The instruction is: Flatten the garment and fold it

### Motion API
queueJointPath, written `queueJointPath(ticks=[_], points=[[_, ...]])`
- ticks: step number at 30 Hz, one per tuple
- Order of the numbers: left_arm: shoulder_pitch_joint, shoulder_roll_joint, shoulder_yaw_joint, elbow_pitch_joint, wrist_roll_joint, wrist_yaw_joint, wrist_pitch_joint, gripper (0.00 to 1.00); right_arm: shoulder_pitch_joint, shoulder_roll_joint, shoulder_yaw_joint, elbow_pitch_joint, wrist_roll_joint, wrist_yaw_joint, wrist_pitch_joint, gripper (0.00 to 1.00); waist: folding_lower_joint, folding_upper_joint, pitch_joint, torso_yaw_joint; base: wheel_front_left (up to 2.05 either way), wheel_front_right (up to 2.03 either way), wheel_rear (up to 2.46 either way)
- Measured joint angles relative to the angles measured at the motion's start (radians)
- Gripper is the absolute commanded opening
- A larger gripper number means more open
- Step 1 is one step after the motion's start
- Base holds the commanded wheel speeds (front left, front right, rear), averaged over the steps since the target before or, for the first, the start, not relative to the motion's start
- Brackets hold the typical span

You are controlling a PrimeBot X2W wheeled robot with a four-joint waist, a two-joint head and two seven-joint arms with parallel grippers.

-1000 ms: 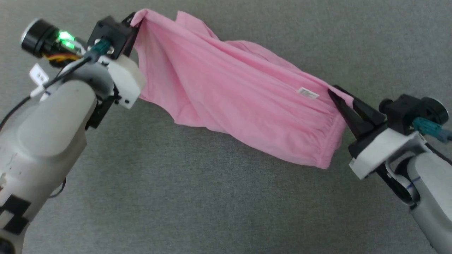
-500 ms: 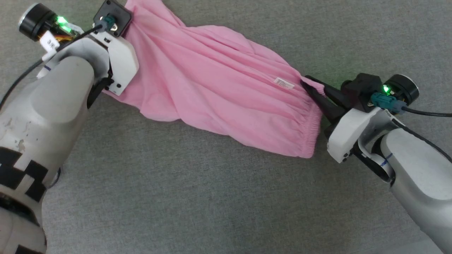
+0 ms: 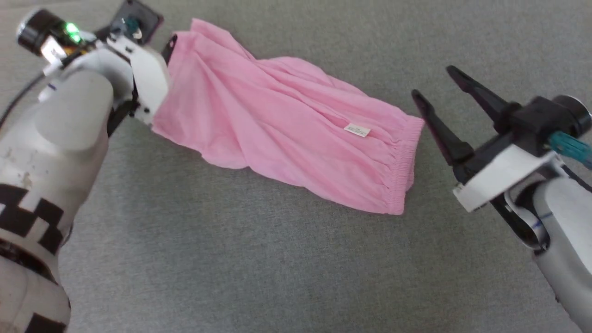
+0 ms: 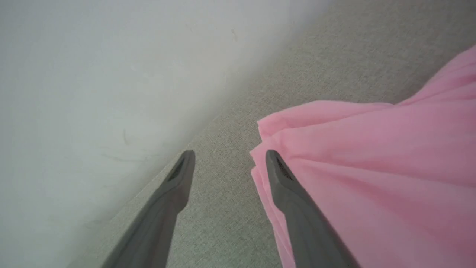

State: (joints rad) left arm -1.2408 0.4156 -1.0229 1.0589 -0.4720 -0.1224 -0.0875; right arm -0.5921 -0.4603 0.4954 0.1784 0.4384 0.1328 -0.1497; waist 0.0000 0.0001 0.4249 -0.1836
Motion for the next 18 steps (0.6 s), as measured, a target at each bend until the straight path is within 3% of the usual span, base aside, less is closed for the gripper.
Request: queueJointPath(ticks=[3,8,15,18], points=[[-0.037,0.001,-0.003,0.005,-0.031,-0.001,0.052,1.00,0.062,0.001,-0.057,-0.059,-0.021,0.000,0.019,1.00,-0.0001,0.0000,-0.032,0.013,0.00,0.00,0.00],[-0.041,0.015,-0.072,-0.091,-0.184,-0.002,0.280,1.00,0.149,0.005,-0.108,-0.141,-0.044,0.000,0.081,1.00,-0.0002,0.0000,-0.073,0.029,0.00,0.00,0.00],[-0.041,0.132,-0.208,-0.301,-0.400,-0.005,0.619,1.00,0.187,0.017,-0.120,-0.201,-0.052,0.000,0.133,1.00,-0.0002,0.0000,-0.069,0.015,0.00,0.00,0.00],[-0.038,0.177,-0.231,-0.354,-0.435,-0.008,0.709,1.00,0.187,0.023,-0.112,-0.210,-0.052,0.000,0.142,1.00,0.0000,0.0000,-0.055,-0.003,0.00,0.00,0.00]])
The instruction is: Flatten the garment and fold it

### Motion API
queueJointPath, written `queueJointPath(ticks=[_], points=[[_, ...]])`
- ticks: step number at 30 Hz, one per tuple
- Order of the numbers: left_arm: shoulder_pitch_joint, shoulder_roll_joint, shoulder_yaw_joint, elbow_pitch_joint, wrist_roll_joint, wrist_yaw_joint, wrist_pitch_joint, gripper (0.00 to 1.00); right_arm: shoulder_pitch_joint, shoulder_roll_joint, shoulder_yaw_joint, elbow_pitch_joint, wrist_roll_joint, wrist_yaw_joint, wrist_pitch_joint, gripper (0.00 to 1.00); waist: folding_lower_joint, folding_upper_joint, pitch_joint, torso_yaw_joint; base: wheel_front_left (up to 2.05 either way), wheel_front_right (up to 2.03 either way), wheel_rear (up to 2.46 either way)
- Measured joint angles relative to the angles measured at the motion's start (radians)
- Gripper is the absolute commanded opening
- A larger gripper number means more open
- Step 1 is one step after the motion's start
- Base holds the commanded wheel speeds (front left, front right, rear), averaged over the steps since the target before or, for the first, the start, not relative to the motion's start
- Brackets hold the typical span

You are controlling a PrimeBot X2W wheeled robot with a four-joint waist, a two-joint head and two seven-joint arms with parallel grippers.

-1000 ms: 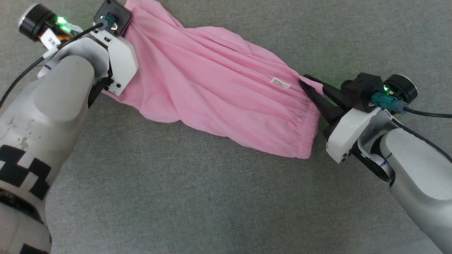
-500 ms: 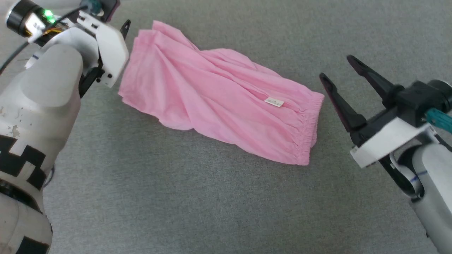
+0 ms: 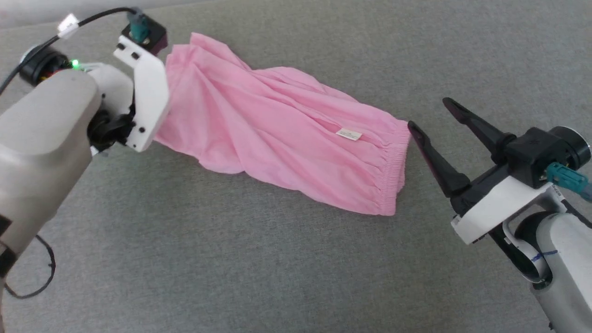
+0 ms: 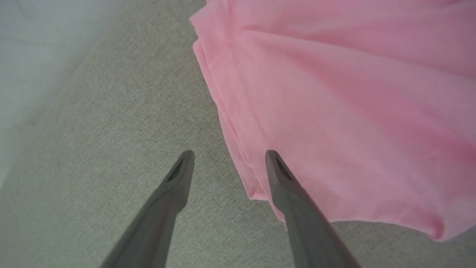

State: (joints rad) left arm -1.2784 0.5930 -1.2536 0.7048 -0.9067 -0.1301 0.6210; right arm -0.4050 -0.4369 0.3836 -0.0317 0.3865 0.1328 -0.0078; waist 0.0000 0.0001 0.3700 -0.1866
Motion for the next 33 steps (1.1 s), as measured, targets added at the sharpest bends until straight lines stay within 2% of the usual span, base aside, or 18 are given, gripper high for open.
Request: queueJointPath(ticks=[3,8,10,13,17,20,22,25,33], points=[[0.027,0.021,-0.003,-0.009,-0.064,0.000,0.046,1.00,-0.001,0.002,0.007,0.002,0.001,0.000,0.007,1.00,0.0000,0.0000,0.014,-0.020,0.00,0.00,0.00],[0.036,0.051,-0.001,-0.048,-0.059,0.000,0.112,1.00,-0.022,-0.006,0.026,0.011,0.020,0.000,0.024,1.00,-0.0002,0.0000,0.035,-0.047,0.00,0.00,0.00],[0.035,0.062,0.000,-0.070,-0.048,0.000,0.116,0.00,-0.047,-0.020,0.043,0.011,0.042,0.000,0.057,1.00,-0.0001,0.0000,0.041,-0.052,0.00,0.00,0.00],[0.036,0.063,-0.004,-0.090,-0.052,0.000,0.091,0.00,-0.086,-0.067,0.093,-0.002,0.098,0.000,0.150,1.00,0.0001,0.0000,0.039,-0.051,0.00,0.00,0.00],[0.042,0.058,-0.014,-0.105,-0.052,0.000,0.060,0.00,-0.131,-0.153,0.198,-0.043,0.198,0.000,0.330,1.00,0.0001,0.0000,0.023,-0.042,0.00,0.00,0.00],[0.049,0.055,-0.018,-0.118,-0.050,0.000,0.045,0.00,-0.151,-0.193,0.242,-0.059,0.282,0.000,0.447,1.00,0.0001,0.0000,0.016,-0.030,0.00,0.00,0.00],[0.049,0.052,-0.020,-0.124,-0.049,0.000,0.034,0.00,-0.163,-0.216,0.272,-0.057,0.299,0.000,0.498,1.00,0.0001,0.0000,0.014,-0.019,0.00,0.00,0.00],[0.049,0.042,-0.020,-0.128,-0.044,0.000,0.016,0.00,-0.169,-0.212,0.304,-0.021,0.327,0.000,0.532,1.00,0.0001,0.0000,0.017,-0.004,0.00,0.00,0.00],[0.039,0.018,-0.017,-0.124,-0.035,0.000,-0.029,0.00,-0.214,-0.091,0.365,0.238,0.330,0.001,0.501,1.00,-0.0003,0.0000,0.053,0.032,0.00,0.00,0.00]])
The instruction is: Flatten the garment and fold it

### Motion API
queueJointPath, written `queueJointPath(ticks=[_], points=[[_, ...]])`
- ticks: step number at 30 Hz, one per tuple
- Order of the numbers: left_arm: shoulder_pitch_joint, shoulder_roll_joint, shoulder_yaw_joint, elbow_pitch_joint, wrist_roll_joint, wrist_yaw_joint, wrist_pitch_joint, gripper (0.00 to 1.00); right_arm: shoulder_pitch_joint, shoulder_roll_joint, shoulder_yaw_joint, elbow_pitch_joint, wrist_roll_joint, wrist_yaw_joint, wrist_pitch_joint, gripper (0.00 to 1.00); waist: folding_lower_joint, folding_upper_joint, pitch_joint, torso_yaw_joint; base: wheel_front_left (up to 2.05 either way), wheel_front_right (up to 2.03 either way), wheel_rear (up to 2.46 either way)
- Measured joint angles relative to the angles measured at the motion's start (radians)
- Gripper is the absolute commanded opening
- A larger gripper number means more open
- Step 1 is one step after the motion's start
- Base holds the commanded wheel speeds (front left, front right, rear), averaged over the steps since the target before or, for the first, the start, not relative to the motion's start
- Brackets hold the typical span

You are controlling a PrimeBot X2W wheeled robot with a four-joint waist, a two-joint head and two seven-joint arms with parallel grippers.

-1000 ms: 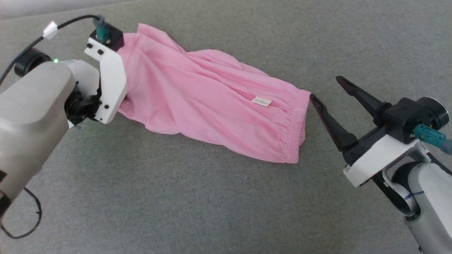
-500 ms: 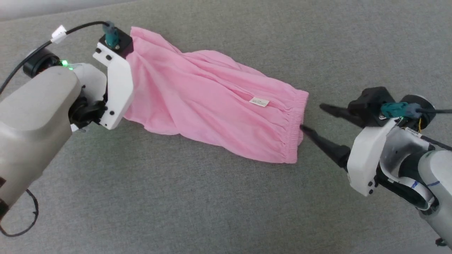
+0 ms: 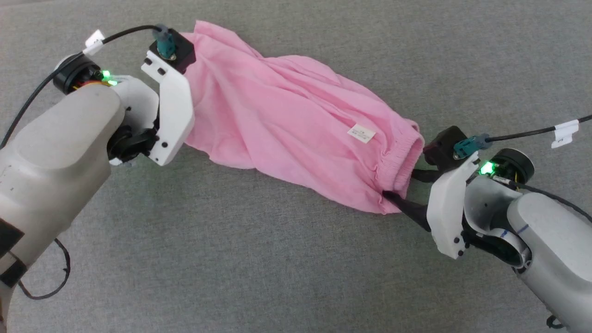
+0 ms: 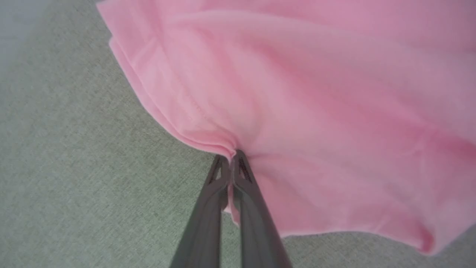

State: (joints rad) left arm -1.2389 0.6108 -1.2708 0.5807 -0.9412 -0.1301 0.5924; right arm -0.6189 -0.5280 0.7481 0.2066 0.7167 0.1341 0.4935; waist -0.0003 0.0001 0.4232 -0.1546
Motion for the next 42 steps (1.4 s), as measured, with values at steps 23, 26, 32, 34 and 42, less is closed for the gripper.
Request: queueJointPath(ticks=[23,26,32,34,42], points=[[0.144,0.044,0.006,-0.030,-0.041,0.000,-0.271,0.00,-0.002,-0.182,0.049,-0.078,0.165,-0.001,-0.175,0.00,0.0003,0.0000,-0.122,0.046,0.00,0.00,0.00],[0.196,0.057,0.007,-0.081,-0.044,0.010,-0.312,0.00,0.034,-0.226,0.034,-0.097,0.209,-0.001,-0.159,0.00,0.0004,0.0000,-0.142,0.067,0.00,0.00,0.00],[0.366,0.106,0.012,-0.207,-0.064,0.085,-0.404,0.00,0.095,-0.257,0.059,-0.123,0.263,-0.001,-0.133,0.00,0.0002,0.0000,-0.182,0.099,0.00,0.00,0.00],[0.422,0.127,0.012,-0.247,-0.063,0.117,-0.423,0.00,0.112,-0.259,0.066,-0.125,0.282,-0.001,-0.133,0.00,0.0003,0.0000,-0.194,0.104,0.00,0.00,0.00],[0.575,0.204,0.008,-0.428,-0.067,0.224,-0.470,0.00,0.171,-0.323,0.091,-0.158,0.364,-0.001,-0.125,0.00,0.0001,0.0000,-0.242,0.124,0.00,0.00,0.00]])
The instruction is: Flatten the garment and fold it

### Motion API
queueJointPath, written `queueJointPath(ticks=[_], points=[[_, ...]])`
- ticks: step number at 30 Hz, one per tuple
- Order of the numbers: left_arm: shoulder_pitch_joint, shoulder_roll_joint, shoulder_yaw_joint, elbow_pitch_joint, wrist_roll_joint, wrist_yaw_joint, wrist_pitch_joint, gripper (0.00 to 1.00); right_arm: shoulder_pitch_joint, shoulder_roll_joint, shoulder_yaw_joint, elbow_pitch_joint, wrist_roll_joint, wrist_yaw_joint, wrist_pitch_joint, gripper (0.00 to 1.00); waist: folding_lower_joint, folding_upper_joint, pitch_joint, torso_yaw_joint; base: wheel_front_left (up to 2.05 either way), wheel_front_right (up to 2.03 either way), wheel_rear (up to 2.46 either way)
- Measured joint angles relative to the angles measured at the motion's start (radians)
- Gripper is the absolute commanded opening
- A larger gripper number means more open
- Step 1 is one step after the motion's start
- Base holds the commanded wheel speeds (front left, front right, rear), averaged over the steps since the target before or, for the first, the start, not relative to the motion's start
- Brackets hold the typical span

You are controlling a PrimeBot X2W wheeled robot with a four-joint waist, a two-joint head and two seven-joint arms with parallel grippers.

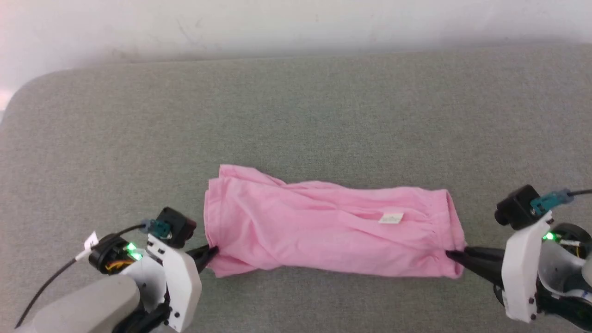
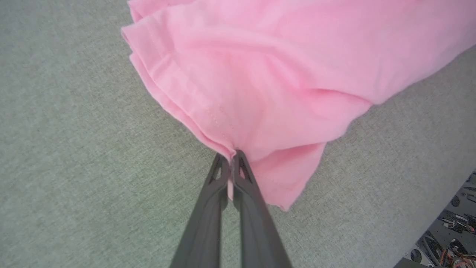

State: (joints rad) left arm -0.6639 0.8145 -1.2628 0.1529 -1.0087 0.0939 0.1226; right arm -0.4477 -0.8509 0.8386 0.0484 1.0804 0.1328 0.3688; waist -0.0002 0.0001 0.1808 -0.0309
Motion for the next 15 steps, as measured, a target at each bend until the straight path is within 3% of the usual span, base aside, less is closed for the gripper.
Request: queueJointPath(ticks=[4,12,13,14,15], points=[[0.036,0.014,0.004,-0.056,-0.012,0.032,-0.013,0.00,0.037,-0.025,0.005,0.002,0.022,0.000,-0.004,0.00,0.0000,0.0000,-0.019,0.014,0.00,0.00,0.00],[0.101,-0.012,-0.002,-0.006,-0.022,0.028,-0.002,0.00,0.059,0.009,0.039,0.105,0.019,0.000,-0.013,0.02,0.0001,0.0000,-0.029,0.016,0.00,0.00,0.00],[0.105,-0.024,-0.001,0.008,-0.022,0.029,-0.014,0.00,0.062,0.020,0.042,0.122,0.018,0.000,-0.020,0.79,0.0001,0.0000,-0.027,0.015,0.00,0.00,0.00],[0.105,-0.034,0.001,0.021,-0.021,0.031,-0.026,0.25,0.062,0.027,0.044,0.133,0.013,0.000,-0.028,1.00,0.0001,0.0001,-0.026,0.015,0.00,0.00,0.00],[0.105,-0.042,0.001,0.033,-0.004,0.033,-0.046,1.00,0.062,0.030,0.043,0.142,-0.003,0.000,-0.040,1.00,0.0001,0.0000,-0.025,0.016,0.00,0.00,0.00]])
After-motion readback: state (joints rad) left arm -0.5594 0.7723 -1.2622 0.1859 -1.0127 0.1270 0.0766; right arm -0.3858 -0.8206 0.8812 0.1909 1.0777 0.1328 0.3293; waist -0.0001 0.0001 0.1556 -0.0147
